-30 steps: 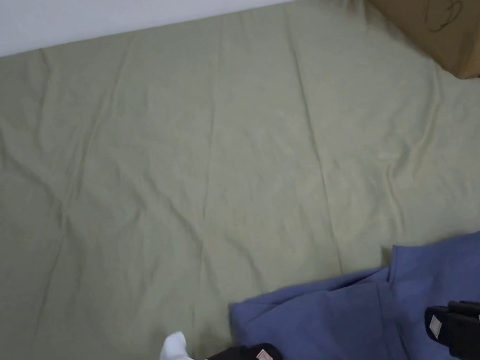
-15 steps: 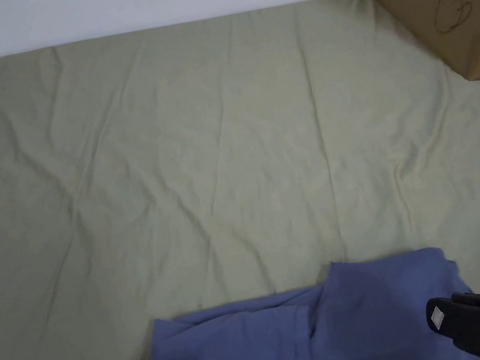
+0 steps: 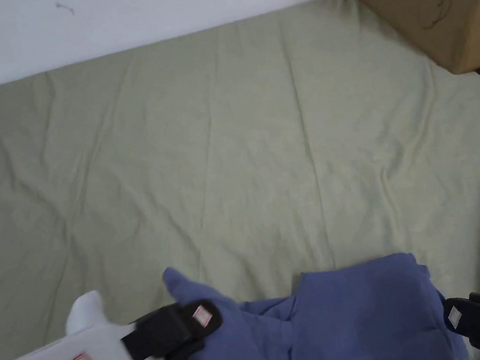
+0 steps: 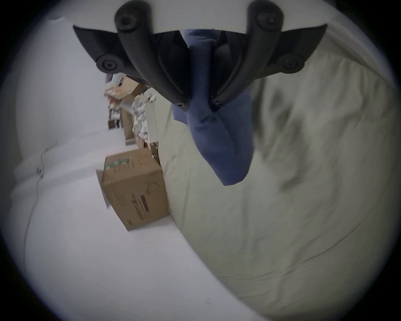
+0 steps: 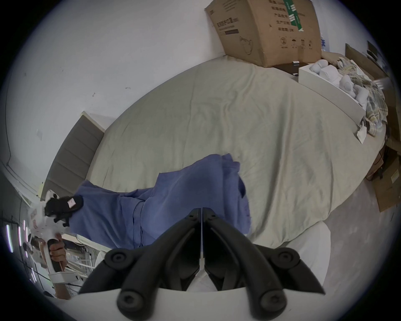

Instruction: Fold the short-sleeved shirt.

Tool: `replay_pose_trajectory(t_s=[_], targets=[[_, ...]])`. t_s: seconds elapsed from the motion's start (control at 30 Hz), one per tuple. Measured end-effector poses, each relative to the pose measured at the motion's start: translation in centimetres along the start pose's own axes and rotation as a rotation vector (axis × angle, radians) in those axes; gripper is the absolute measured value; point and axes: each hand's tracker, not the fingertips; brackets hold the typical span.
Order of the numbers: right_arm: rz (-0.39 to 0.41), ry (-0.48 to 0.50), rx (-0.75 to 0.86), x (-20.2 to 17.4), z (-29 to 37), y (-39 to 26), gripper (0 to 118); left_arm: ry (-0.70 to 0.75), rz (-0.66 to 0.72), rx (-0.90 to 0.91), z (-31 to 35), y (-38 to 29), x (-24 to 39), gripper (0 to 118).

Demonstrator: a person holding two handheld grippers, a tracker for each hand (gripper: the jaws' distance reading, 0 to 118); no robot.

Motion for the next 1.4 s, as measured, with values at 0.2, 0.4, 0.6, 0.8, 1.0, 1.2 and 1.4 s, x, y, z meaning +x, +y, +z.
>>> replay_pose_trajectory(t_s=[0.2, 0.4, 0.6, 0.8, 1.0, 1.2, 1.4], targets=[[-0.096, -0.04, 0.035, 4.1, 1.2, 0.2, 1, 0.001, -0.137, -0.174, -10.2, -1.7, 7.0, 14], [-0.188, -0.089, 0.055, 7.9, 2.1, -0.4, 1, 0.071, -0.32, -0.402, -18.2, -5.4, 10.1, 88], [-0.24, -0.1, 0.063, 9.7, 2.7, -0.6, 1, -0.019, -0.223, -0.465, -17.4, -5.9, 9.5, 87], [-0.229, -0.091, 0.066, 9.4, 2.1, -0.5, 1, 0.061, -0.233, -0.302, -14.7, -3.5, 7.9, 42], [-0.213, -0.075, 0.053, 8.8, 1.8, -0.9, 1, 0.094, -0.217, -0.384, -19.4, -4.8, 6.9, 7], [-0.234, -0.094, 0.048, 9.7, 2.1, -1.2, 1, 0.091, -0.296, -0.573, -23.3, -10.2, 7.9, 3], [-0.239, -0.106, 0.049, 9.9, 2.3, -1.1, 1, 0.056, -0.348, -0.672, -24.0, -13.4, 8.9, 3]])
